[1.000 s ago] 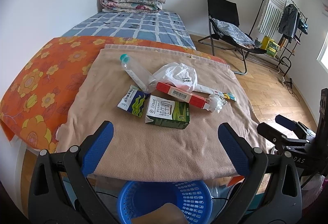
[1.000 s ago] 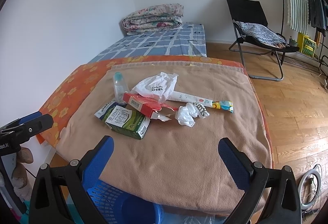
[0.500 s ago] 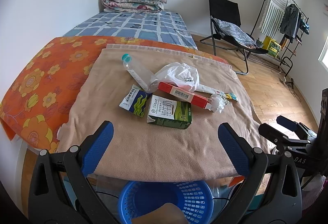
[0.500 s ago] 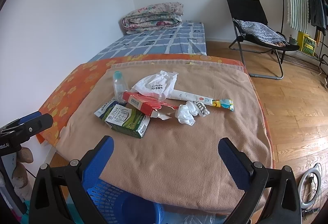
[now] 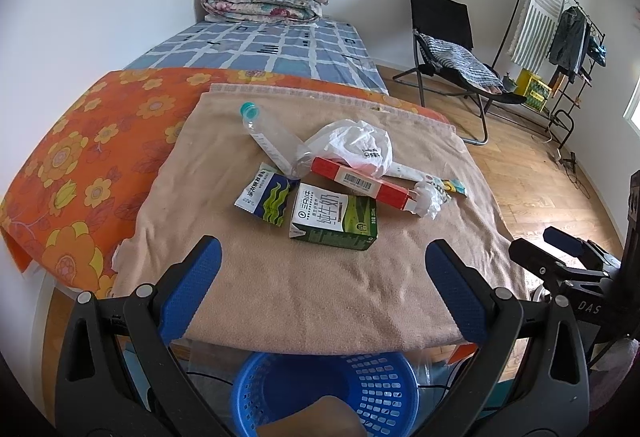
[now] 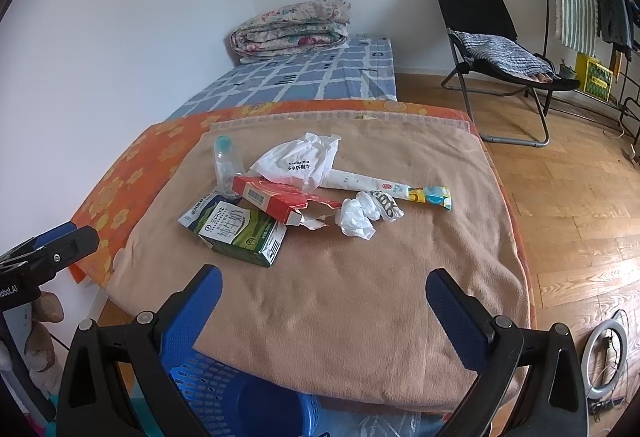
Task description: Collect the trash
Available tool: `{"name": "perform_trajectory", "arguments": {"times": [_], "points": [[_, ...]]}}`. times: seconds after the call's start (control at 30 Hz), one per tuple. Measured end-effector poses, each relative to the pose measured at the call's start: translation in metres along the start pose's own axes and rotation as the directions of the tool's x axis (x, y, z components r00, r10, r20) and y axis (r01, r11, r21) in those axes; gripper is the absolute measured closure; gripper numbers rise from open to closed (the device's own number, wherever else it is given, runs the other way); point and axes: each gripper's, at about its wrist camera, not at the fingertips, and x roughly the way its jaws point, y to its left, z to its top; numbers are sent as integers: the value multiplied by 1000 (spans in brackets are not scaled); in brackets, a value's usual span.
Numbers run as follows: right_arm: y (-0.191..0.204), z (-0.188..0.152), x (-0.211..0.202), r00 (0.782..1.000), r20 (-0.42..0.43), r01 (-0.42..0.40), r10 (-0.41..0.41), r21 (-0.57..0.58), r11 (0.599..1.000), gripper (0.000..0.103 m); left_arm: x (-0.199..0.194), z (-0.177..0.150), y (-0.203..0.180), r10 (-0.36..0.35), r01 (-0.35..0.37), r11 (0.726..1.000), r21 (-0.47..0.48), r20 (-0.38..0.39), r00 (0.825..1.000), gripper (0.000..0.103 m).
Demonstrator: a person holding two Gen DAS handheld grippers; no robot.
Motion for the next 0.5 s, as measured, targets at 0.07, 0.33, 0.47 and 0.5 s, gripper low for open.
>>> {"name": "perform_trajectory", "arguments": {"times": [0.07,0.33,0.47,0.5], "points": [[0,0,0,1000,-1,1,-1,0,1000,0,0,-2,6,3,-3,1000,-4,0,1000,0],[-2,2,1,1000,-17,-12,13,15,1000,0,6,-7,18,12,-12,1000,-10,-11,1000,0],[-1,4,2,1000,-17,-5,5,12,1000,0,7,-8,18,25,-25,1000,-4,-7,1000,0],[-1,4,2,1000,-19,-2,2,11,1000,0,9,-7,19,27,-27,1000,-4,-8,1000,0]]}}
